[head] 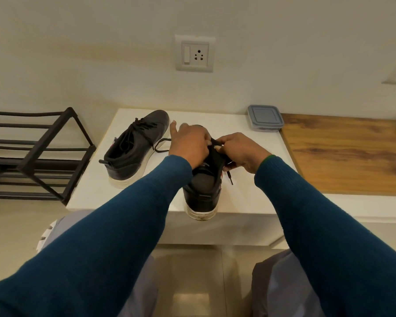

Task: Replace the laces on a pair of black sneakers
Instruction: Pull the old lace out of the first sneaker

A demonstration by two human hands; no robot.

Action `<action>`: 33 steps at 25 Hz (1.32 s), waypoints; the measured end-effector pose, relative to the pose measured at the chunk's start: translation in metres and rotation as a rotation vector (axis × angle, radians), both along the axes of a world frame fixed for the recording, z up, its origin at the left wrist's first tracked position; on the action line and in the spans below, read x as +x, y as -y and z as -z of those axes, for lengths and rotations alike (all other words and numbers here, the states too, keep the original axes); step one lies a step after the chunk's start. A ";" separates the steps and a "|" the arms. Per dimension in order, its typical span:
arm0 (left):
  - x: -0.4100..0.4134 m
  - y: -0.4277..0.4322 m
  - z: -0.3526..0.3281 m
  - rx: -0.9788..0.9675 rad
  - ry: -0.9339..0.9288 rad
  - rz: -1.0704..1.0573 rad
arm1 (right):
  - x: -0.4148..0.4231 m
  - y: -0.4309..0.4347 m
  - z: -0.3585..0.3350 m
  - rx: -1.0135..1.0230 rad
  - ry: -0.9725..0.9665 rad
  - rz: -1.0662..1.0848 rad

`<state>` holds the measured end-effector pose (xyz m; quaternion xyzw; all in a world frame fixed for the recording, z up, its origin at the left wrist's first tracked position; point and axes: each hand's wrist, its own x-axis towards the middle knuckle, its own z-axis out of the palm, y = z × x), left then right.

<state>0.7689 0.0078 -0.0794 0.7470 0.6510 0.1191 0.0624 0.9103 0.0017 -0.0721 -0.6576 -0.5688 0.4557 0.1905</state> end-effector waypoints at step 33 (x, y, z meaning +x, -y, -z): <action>-0.067 -0.002 0.002 -0.275 0.207 -0.111 | 0.000 -0.012 0.009 0.172 0.047 0.029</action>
